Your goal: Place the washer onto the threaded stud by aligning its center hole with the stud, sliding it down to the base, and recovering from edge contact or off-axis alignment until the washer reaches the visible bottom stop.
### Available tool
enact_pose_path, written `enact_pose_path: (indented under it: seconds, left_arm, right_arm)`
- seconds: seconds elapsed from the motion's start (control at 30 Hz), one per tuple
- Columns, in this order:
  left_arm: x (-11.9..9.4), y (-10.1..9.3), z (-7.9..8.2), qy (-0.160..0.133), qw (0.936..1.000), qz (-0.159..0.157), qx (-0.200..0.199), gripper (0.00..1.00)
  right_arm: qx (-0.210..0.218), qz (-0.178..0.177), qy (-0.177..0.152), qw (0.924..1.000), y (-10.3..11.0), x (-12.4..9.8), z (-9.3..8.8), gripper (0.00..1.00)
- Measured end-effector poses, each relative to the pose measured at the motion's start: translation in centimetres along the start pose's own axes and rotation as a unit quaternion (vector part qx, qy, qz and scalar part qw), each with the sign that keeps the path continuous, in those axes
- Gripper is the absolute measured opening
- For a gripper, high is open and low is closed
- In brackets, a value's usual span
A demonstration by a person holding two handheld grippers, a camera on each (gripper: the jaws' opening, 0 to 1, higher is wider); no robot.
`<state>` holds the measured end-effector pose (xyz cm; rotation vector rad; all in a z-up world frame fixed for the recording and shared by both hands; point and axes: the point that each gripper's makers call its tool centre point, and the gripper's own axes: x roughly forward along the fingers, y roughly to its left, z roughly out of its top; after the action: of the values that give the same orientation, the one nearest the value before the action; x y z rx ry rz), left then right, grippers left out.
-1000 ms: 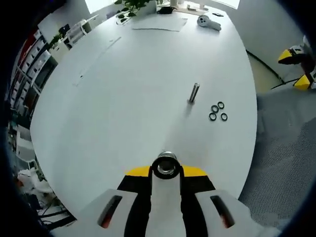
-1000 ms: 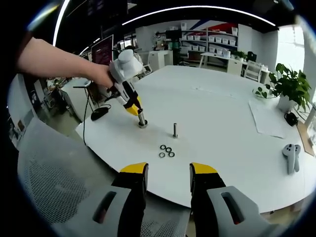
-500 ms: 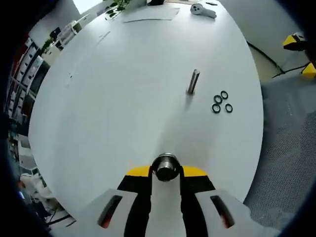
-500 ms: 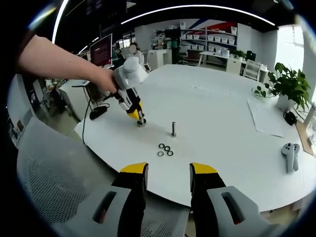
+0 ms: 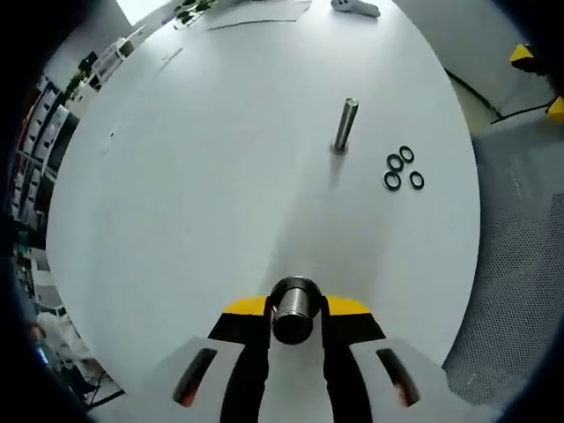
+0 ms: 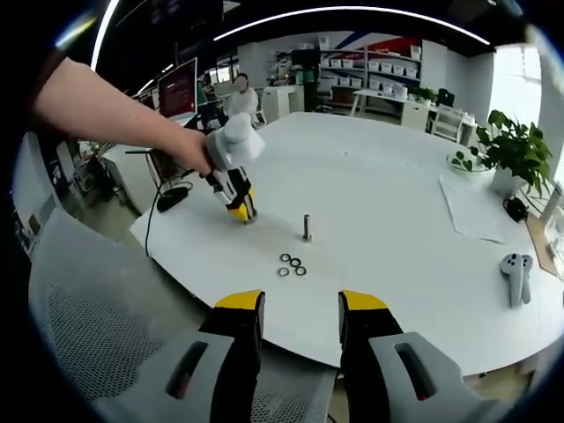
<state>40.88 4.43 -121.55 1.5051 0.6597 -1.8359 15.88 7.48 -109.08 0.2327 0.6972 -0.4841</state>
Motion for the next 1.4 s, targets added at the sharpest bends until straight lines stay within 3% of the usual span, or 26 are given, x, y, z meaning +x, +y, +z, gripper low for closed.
enact_pose_path:
  seconds: [0.1, 0.2, 0.47, 0.6, 0.77, 0.93, 1.13, 1.23, 1.4]
  left_arm:
    - [0.2, 0.3, -0.1, -0.019, 0.9997, 0.001, -0.018, 0.22]
    - [0.0, 0.2, 0.1, -0.032, 0.9987, 0.015, -0.037, 0.3]
    - [-1.4, 1.3, -1.1, -0.064, 0.9935, 0.053, -0.077, 0.29]
    - [-3.6, -0.7, -1.4, -0.101, 0.9847, 0.068, -0.125, 0.3]
    - [-4.7, -1.7, -3.0, -0.103, 0.9835, 0.077, -0.127, 0.32]
    - [-7.3, -3.5, -3.7, -0.144, 0.9718, 0.086, -0.166, 0.32]
    - [-9.2, -6.3, -5.2, -0.171, 0.9633, 0.092, -0.185, 0.32]
    - [-9.3, -6.5, -5.9, -0.182, 0.9576, 0.096, -0.202, 0.33]
    - [-9.1, -7.5, -7.9, -0.172, 0.9514, 0.103, -0.234, 0.34]
  right_arm:
    - [-0.001, 0.001, 0.001, 1.0, 0.0, 0.1, 0.0, 0.36]
    - [-0.003, 0.002, 0.002, 1.0, 0.1, 0.2, 0.0, 0.36]
    - [-0.014, 0.014, 0.007, 0.9998, 0.7, 0.3, -0.1, 0.36]
    - [-0.016, 0.02, 0.006, 0.9996, 1.0, 0.2, -0.2, 0.36]
    - [-0.019, 0.03, 0.006, 0.9993, 1.4, 0.2, -0.1, 0.36]
    - [-0.027, 0.039, 0.01, 0.9988, 1.6, 0.3, -0.2, 0.35]
    - [-0.024, 0.045, 0.002, 0.9987, 1.8, 0.2, 0.1, 0.35]
    - [-0.026, 0.047, 0.001, 0.9986, 1.8, 0.2, 0.2, 0.35]
    - [-0.025, 0.048, 0.004, 0.9985, 1.9, 0.2, 0.0, 0.35]
